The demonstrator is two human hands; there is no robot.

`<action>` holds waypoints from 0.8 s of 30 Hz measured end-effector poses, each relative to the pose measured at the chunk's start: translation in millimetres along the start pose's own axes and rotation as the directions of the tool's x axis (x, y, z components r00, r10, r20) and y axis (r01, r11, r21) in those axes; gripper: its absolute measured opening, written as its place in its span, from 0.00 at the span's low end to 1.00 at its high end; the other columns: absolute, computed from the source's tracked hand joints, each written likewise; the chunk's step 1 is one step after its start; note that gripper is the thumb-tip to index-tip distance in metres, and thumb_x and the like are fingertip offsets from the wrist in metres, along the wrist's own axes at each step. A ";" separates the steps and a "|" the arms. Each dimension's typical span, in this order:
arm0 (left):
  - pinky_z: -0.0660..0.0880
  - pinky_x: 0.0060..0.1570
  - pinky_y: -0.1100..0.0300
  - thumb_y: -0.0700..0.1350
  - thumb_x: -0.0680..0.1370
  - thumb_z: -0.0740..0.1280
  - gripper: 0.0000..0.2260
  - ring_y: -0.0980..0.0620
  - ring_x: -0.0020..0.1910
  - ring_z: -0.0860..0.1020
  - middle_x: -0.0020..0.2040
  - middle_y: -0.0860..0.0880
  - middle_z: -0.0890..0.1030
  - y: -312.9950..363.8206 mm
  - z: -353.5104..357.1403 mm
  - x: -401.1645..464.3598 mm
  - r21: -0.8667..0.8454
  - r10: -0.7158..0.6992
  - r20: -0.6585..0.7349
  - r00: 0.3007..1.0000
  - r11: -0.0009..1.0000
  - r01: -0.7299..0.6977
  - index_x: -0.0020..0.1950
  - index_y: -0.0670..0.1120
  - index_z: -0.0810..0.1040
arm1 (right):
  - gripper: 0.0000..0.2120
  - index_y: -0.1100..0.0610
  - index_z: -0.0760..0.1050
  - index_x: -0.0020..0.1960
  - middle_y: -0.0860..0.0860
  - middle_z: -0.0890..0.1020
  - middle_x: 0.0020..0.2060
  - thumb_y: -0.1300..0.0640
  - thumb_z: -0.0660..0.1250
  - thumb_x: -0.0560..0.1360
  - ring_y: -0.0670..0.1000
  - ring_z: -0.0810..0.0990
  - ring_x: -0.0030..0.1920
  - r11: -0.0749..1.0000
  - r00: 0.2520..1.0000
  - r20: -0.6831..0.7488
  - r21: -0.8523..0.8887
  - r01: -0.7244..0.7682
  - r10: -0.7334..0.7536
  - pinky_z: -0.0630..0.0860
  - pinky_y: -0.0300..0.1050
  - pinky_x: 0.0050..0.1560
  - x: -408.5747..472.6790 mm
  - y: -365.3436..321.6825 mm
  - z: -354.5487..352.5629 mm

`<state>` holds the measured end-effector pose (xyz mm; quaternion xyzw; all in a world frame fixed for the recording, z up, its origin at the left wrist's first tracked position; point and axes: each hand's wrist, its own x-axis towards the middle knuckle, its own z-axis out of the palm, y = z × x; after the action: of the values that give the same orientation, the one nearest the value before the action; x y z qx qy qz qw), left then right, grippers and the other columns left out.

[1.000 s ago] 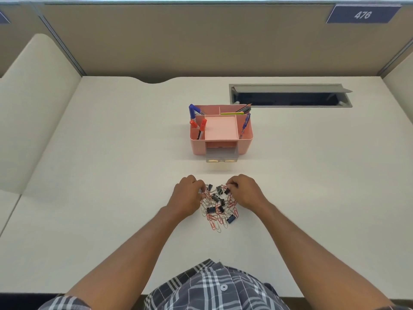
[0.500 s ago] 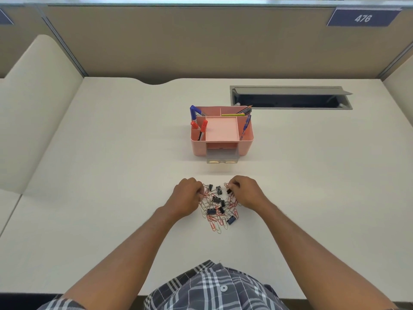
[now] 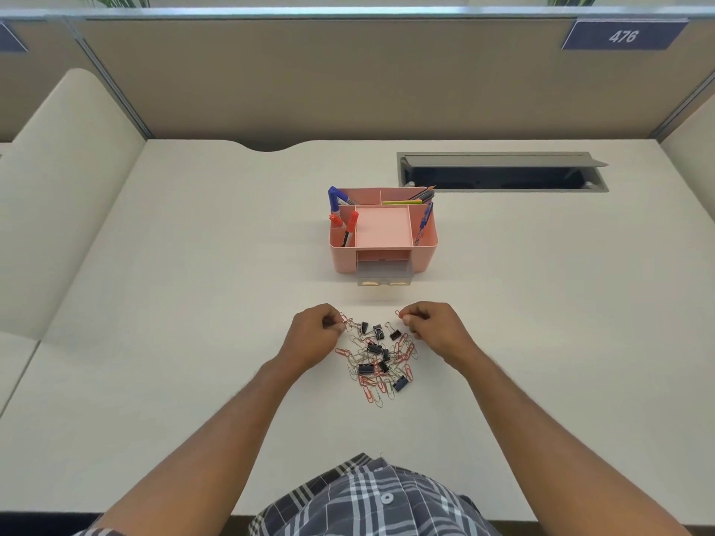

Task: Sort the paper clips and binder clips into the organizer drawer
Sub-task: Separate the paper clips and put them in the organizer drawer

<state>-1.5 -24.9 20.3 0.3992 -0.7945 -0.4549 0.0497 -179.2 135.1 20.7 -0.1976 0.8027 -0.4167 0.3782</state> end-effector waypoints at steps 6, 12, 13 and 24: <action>0.73 0.39 0.65 0.39 0.72 0.69 0.03 0.58 0.37 0.79 0.38 0.51 0.84 3.2 5.0 -2.5 -0.130 -0.031 0.041 0.999 0.991 0.036 0.39 0.46 0.80 | 0.05 0.59 0.80 0.47 0.55 0.82 0.40 0.61 0.66 0.79 0.50 0.78 0.39 0.999 1.000 0.004 0.037 -0.014 0.014 0.79 0.48 0.46 1.3 -1.0 1.0; 0.78 0.49 0.51 0.34 0.70 0.72 0.04 0.47 0.43 0.81 0.42 0.43 0.84 0.3 5.9 -3.7 -0.474 -0.118 0.090 0.989 0.868 0.147 0.38 0.42 0.81 | 0.04 0.58 0.80 0.47 0.56 0.84 0.41 0.60 0.66 0.78 0.50 0.80 0.38 0.998 0.999 0.044 0.065 -0.001 -0.002 0.79 0.47 0.44 -4.8 -5.0 7.7; 0.78 0.51 0.50 0.33 0.70 0.72 0.05 0.46 0.46 0.82 0.44 0.43 0.84 1.0 6.4 -4.0 -0.506 -0.123 0.097 0.988 0.848 0.155 0.38 0.42 0.81 | 0.04 0.58 0.80 0.47 0.56 0.84 0.41 0.60 0.67 0.78 0.50 0.81 0.39 0.996 0.998 0.062 0.091 0.001 -0.007 0.78 0.46 0.43 -6.1 -7.5 10.1; 0.77 0.50 0.51 0.34 0.73 0.72 0.03 0.43 0.44 0.80 0.46 0.33 0.82 12.4 10.8 -4.3 -0.654 -0.136 0.080 0.987 0.740 0.155 0.45 0.35 0.81 | 0.03 0.64 0.79 0.49 0.61 0.83 0.45 0.64 0.68 0.77 0.54 0.85 0.44 0.893 0.986 0.161 0.447 -0.046 -0.030 0.83 0.47 0.49 -15.6 -31.8 44.2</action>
<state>-10.7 -11.3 24.7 0.4108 -0.5506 -0.7130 0.1407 -135.2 103.6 37.4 -0.1353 0.6517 -0.5715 0.4800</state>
